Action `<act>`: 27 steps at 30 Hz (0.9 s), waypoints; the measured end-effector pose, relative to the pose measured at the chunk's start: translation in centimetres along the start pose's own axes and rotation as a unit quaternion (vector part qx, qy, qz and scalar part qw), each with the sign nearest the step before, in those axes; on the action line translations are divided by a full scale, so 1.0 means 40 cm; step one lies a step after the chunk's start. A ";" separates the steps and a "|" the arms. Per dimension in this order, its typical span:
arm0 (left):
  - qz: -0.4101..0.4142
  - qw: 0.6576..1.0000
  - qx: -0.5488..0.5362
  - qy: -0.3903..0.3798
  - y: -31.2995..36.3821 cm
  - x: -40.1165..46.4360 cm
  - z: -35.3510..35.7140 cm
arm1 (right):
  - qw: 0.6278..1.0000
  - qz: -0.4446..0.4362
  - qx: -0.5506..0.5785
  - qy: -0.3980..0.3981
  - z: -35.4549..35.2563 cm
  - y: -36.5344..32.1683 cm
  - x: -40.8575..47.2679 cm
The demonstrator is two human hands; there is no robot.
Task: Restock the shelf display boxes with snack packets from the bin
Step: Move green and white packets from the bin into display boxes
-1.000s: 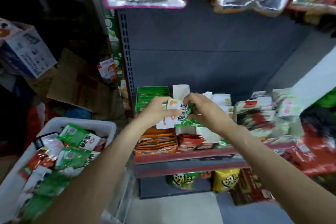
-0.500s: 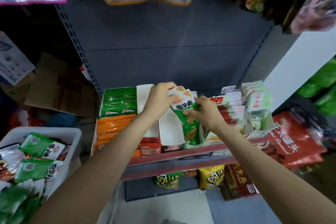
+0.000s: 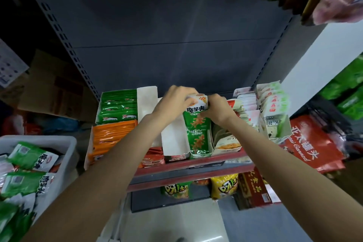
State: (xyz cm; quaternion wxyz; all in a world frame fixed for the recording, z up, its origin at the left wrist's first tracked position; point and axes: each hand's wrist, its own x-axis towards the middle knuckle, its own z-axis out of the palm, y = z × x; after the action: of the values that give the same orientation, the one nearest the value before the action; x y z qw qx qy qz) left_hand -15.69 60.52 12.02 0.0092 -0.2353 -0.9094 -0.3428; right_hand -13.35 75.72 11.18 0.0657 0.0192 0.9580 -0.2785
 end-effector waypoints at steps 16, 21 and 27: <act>-0.067 0.996 0.056 0.005 -0.026 -0.059 0.096 | 0.995 -0.054 -0.068 0.050 0.047 0.031 -0.014; -0.089 0.995 0.037 -0.009 -0.038 -0.068 0.100 | 0.986 -0.060 -0.154 0.014 0.061 0.025 -0.013; -0.132 0.987 -0.047 0.076 -0.088 -0.159 -0.028 | 0.991 -0.116 -0.066 0.025 0.081 -0.077 -0.037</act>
State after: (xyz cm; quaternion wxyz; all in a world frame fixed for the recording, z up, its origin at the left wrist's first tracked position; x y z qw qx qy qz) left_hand -11.72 54.83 9.58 0.0223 -0.0869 -0.9120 -0.4002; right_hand -11.75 71.39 10.31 0.0098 -0.0891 0.9713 -0.2202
